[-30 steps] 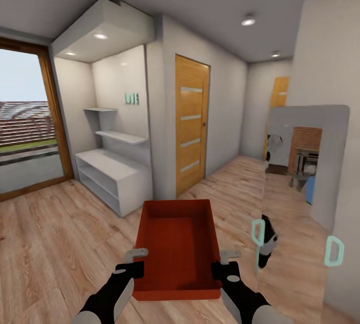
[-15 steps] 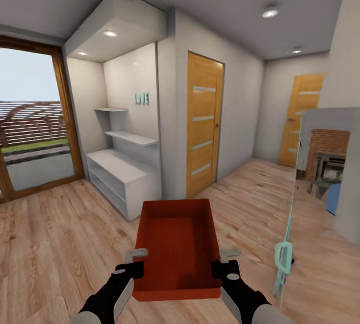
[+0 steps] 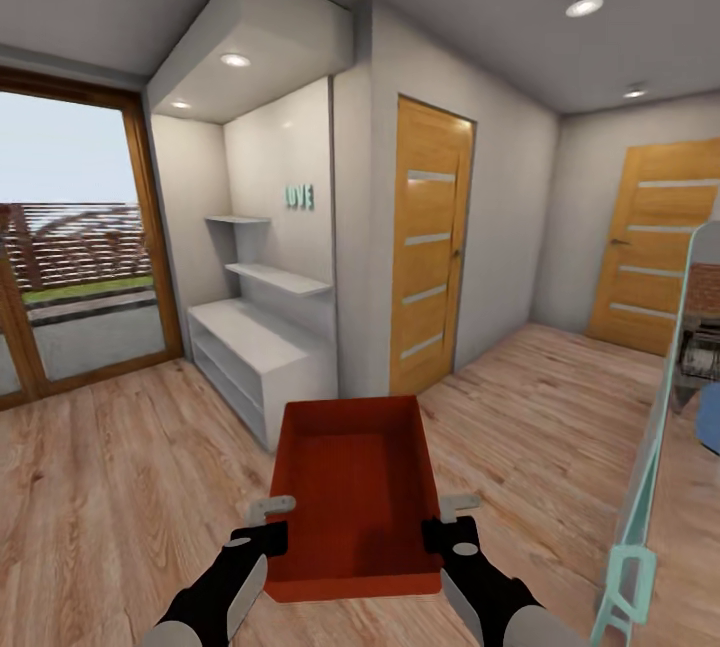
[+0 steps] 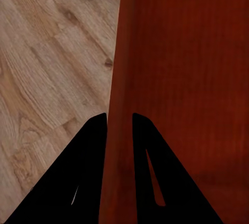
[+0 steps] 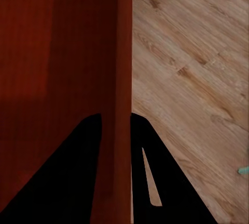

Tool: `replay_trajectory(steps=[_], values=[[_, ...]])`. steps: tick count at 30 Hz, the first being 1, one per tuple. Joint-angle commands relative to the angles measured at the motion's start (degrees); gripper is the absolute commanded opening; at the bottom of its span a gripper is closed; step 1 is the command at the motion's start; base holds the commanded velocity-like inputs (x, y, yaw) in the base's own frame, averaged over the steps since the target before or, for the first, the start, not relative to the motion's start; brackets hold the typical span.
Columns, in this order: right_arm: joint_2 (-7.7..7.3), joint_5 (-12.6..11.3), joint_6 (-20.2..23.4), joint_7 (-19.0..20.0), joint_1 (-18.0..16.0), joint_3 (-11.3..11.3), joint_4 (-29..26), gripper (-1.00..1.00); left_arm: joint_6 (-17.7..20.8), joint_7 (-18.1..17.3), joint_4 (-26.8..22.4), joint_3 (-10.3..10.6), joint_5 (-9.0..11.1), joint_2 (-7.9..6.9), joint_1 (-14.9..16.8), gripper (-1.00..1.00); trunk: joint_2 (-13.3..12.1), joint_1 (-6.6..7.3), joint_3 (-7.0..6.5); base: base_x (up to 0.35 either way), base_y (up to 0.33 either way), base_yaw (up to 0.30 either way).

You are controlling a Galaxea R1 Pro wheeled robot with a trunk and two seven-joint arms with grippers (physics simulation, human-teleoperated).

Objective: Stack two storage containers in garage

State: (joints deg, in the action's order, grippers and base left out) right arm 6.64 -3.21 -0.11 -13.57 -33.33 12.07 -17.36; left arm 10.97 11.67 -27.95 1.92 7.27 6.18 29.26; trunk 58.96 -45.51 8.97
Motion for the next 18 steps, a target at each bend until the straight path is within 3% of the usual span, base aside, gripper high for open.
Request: replay_trajectory(steps=[1, 14, 18], values=[[0.04, -2.0, -4.7, 0.1, -0.1, -1.6, -0.2, -1.0, 0.3, -0.2, -0.1, -0.9, 1.6, 0.06, 0.0, -1.0, 0.1, -0.04, 0.08, 0.322, 0.0, 0.0], [0.06, -2.0, -4.7, 0.1, -0.1, -1.5, -0.1, -1.0, 0.3, -0.2, -0.1, -0.9, 1.5, 0.06, 0.0, -1.0, 0.1, -0.04, 0.08, 0.322, 0.0, -0.002], [0.18, -2.0, -4.7, 0.1, -0.1, -1.5, -0.1, -1.0, 0.3, -0.2, -0.1, -0.9, 1.6, 0.06, 0.0, -1.0, 0.1, -0.04, 0.08, 0.322, 0.0, -0.15]])
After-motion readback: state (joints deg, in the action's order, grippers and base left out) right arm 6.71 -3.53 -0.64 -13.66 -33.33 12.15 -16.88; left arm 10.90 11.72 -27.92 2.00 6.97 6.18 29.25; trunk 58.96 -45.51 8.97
